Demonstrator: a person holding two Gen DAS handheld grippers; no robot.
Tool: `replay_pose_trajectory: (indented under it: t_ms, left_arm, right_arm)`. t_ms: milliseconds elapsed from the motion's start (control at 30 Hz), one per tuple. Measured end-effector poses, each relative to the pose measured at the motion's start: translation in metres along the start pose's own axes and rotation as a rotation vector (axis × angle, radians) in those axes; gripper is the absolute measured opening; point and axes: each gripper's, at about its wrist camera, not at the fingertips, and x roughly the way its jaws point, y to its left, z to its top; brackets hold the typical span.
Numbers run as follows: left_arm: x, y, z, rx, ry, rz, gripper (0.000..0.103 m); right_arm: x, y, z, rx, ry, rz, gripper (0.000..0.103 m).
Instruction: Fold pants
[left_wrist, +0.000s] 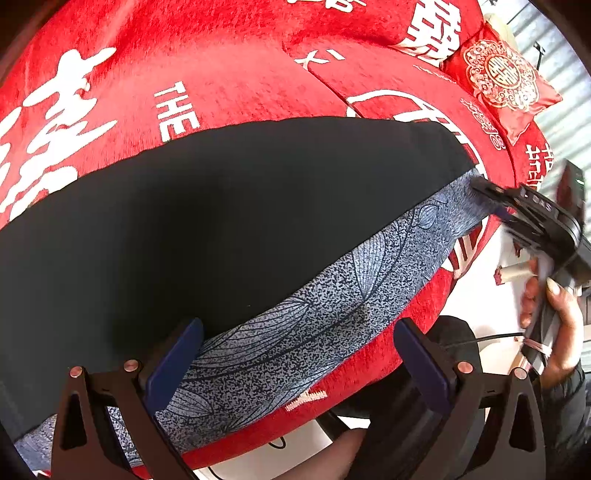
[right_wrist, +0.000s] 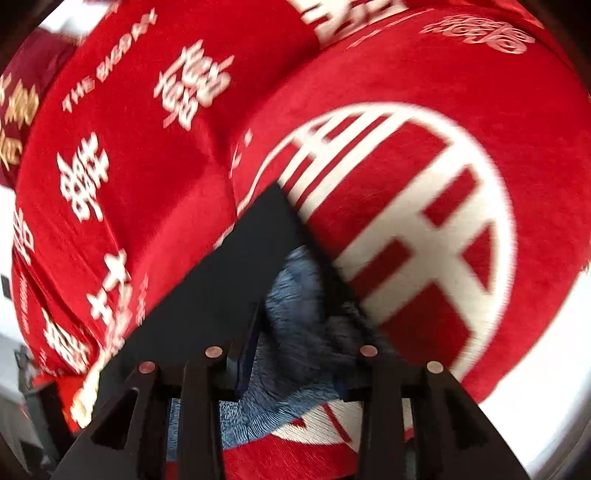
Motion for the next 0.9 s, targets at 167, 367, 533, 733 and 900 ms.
replay_pose_trajectory:
  t_ms: [167,367,533,733,900]
  left_arm:
    - [-0.001,-0.010,0.000,0.006,-0.035,0.077,0.103]
    - [-0.029,0.014,-0.006,-0.048,-0.123,0.185,0.103]
    - [-0.016,0.058,-0.017,-0.093,-0.026,0.210,0.103]
    - [-0.012,0.059,-0.033,0.035,-0.027,0.243,0.103]
    - [-0.022,0.072,-0.042,0.025,-0.045,0.268,0.103]
  right_arm:
    - [-0.047,0.059,-0.007,-0.360,-0.162,-0.204,0.082]
    - [-0.011,0.158,-0.040,-0.729,-0.021,-0.150,0.101]
    - [0.045,0.179,-0.056,-0.903,0.147,-0.095,0.101]
    - [0.080,0.126,-0.043,-0.922,0.378,-0.091,0.103]
    - [0.056,0.083,-0.022,-0.844,0.365,-0.108,0.102]
